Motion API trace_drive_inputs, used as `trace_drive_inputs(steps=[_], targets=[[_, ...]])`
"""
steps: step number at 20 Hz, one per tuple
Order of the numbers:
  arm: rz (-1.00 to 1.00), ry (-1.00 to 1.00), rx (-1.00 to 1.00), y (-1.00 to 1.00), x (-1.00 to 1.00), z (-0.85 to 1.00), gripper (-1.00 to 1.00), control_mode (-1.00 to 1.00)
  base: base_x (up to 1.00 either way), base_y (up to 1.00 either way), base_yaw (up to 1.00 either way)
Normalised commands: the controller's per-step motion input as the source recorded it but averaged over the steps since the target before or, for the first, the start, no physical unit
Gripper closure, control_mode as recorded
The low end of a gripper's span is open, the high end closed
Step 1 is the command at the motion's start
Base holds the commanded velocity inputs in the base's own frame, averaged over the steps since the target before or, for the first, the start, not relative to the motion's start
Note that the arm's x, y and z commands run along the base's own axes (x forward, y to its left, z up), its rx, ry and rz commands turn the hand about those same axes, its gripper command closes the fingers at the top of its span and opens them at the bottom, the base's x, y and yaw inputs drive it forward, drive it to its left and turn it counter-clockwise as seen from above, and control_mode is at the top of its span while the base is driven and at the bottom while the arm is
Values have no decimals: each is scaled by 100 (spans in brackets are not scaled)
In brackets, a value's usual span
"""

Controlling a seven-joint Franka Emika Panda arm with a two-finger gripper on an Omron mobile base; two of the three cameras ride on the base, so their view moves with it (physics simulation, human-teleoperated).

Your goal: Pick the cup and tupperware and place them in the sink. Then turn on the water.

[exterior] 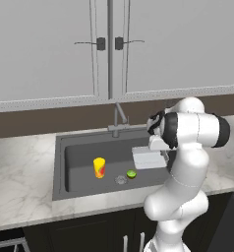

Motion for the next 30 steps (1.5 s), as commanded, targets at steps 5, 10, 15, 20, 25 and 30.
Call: trace_drive_inputs(steps=[5, 10, 15, 20, 25, 30], targets=[[0, 0, 0, 0, 1, -37, 100, -100, 0, 0, 0], [0, 0, 0, 4, 1, -33, 100, -100, 0, 0, 0], [0, 0, 0, 13, 8, -29, 100, -100, 0, 0, 0], [0, 0, 0, 28, 15, -25, 100, -100, 0, 0, 0], [0, 0, 0, 7, 14, -30, 100, -100, 0, 0, 0], [0, 0, 0, 0, 13, -35, 100, -100, 0, 0, 0]])
